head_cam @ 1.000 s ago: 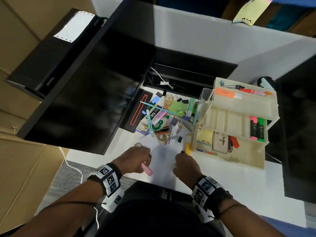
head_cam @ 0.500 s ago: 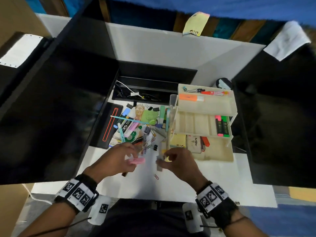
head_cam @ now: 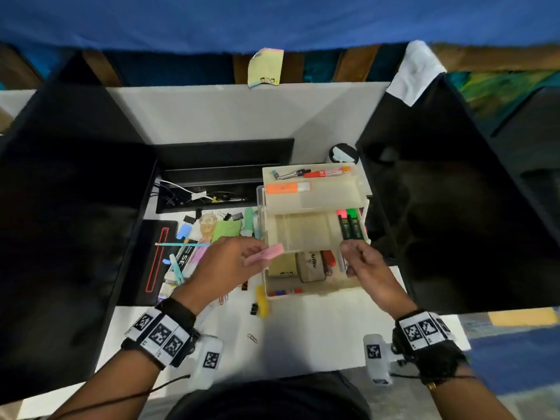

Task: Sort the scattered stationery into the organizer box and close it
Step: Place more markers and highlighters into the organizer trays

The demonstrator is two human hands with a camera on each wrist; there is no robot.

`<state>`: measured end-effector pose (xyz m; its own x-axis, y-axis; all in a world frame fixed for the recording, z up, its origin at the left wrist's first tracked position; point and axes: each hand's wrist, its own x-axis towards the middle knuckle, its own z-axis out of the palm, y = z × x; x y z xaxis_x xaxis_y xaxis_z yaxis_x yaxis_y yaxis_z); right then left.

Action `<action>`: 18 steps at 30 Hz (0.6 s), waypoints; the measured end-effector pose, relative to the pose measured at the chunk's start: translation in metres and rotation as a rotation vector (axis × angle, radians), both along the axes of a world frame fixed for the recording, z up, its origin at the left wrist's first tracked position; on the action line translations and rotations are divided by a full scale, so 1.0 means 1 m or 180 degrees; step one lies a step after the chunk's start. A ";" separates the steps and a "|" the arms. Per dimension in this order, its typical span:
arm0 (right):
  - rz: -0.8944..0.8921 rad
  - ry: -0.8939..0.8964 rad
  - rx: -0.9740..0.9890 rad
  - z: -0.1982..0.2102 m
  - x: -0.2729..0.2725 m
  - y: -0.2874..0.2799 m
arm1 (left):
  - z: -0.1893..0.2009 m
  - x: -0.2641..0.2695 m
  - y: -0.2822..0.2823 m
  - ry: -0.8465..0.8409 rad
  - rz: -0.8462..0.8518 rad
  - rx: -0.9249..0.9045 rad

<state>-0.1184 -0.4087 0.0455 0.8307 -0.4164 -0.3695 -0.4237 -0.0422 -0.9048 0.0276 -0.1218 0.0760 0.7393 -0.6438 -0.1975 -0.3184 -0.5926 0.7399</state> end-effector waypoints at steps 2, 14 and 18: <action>0.0267 0.0127 -0.0387 -0.010 -0.003 -0.014 | 0.003 0.004 -0.021 -0.0122 -0.0017 -0.0038; 0.1794 0.0336 -0.2152 -0.055 -0.010 -0.054 | -0.010 -0.003 -0.089 0.0125 0.0118 -0.0185; 0.2004 0.0564 -0.2174 -0.065 -0.007 -0.052 | -0.015 -0.009 -0.095 0.0379 0.0308 -0.0300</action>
<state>-0.1253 -0.4609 -0.0190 0.9316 -0.0834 -0.3537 -0.2714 -0.8070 -0.5244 0.0188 -0.2169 0.0615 0.7736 -0.5906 -0.2296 -0.1701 -0.5426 0.8226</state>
